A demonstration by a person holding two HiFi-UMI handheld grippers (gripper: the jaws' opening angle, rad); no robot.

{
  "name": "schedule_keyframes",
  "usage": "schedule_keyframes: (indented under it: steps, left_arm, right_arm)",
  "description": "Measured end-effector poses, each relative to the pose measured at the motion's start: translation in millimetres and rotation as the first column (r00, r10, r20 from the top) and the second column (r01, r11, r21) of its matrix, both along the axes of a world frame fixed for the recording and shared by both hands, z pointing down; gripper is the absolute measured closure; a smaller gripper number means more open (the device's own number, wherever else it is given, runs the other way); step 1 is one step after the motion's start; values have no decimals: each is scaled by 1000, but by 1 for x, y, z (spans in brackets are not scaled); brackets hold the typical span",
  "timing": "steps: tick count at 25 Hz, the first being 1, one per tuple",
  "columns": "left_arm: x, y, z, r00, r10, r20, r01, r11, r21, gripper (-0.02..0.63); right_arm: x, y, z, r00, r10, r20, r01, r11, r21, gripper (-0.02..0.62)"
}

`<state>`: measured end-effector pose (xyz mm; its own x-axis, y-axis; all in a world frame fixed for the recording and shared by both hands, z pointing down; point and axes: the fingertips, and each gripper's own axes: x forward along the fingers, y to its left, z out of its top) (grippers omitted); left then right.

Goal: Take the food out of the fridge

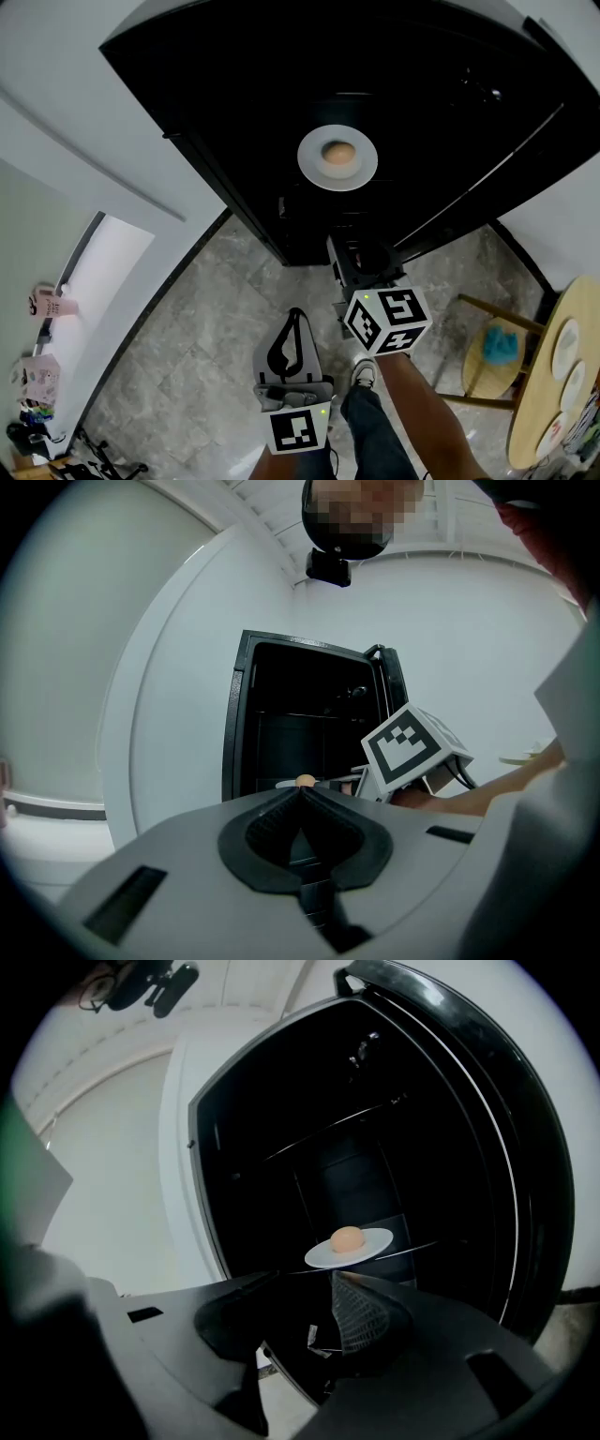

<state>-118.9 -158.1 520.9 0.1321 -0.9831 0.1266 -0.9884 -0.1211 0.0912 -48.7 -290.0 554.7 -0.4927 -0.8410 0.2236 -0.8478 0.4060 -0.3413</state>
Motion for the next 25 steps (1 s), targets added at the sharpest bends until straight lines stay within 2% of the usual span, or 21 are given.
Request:
schedule_keyframes:
  steps: [4, 10, 17, 25]
  left_arm:
    - [1, 0, 1, 1000, 2, -1, -2, 1000, -4, 592]
    - [2, 0, 2, 1000, 3, -3, -3, 1000, -7, 592]
    - [4, -1, 2, 1000, 6, -7, -6, 1000, -9, 592]
    - [4, -2, 3, 1000, 9, -5, -9, 1000, -10, 592]
  right_arm:
    - [6, -9, 8, 995, 37, 98, -31, 998, -58, 430]
    - [12, -20, 13, 959, 82, 271, -42, 988, -149, 427]
    - [18, -30, 19, 869, 158, 469, -43, 968, -247, 418]
    - [24, -40, 23, 775, 221, 592, -34, 950, -310, 416]
